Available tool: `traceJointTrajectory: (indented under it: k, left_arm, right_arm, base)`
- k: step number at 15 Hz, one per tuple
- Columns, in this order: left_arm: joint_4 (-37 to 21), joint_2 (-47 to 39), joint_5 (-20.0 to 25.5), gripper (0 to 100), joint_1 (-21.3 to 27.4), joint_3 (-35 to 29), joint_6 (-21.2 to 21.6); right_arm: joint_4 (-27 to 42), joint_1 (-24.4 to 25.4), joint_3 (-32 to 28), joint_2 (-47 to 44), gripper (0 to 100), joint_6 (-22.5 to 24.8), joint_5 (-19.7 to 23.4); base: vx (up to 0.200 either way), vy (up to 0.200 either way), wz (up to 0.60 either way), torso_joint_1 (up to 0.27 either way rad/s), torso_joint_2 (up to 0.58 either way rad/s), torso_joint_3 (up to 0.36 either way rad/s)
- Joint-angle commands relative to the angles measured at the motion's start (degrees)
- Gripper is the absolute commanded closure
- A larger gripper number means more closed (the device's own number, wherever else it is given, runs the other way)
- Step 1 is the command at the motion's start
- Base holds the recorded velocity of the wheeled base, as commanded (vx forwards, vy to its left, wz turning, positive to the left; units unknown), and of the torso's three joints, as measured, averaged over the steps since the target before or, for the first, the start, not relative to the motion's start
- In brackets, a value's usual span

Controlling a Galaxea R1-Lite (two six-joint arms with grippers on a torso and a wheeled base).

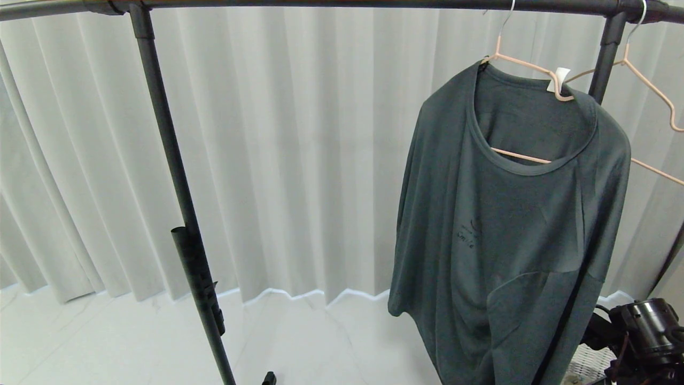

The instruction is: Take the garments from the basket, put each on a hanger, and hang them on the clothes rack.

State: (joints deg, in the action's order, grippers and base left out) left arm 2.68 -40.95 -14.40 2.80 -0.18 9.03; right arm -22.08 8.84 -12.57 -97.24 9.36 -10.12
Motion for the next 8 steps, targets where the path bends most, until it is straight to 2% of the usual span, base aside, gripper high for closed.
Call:
traceJointTrajectory:
  k: [1, 8]
  left_arm:
    - [0.0, 0.7, 0.0, 0, 0.0, 0.0, 0.0]
    - [0.0, 1.1, 0.0, 0, 0.0, 0.0, 0.0]
  right_arm:
    - [-0.7, -0.7, -0.4, -1.4, 100, 0.0, 0.0]
    - [-2.0, -1.5, -1.1, -2.4, 100, 0.3, 0.0]
  base:
    - [0.000, 0.000, 0.00, 0.000, 0.00, 0.000]
    - [0.000, 0.000, 0.00, 0.000, 0.00, 0.000]
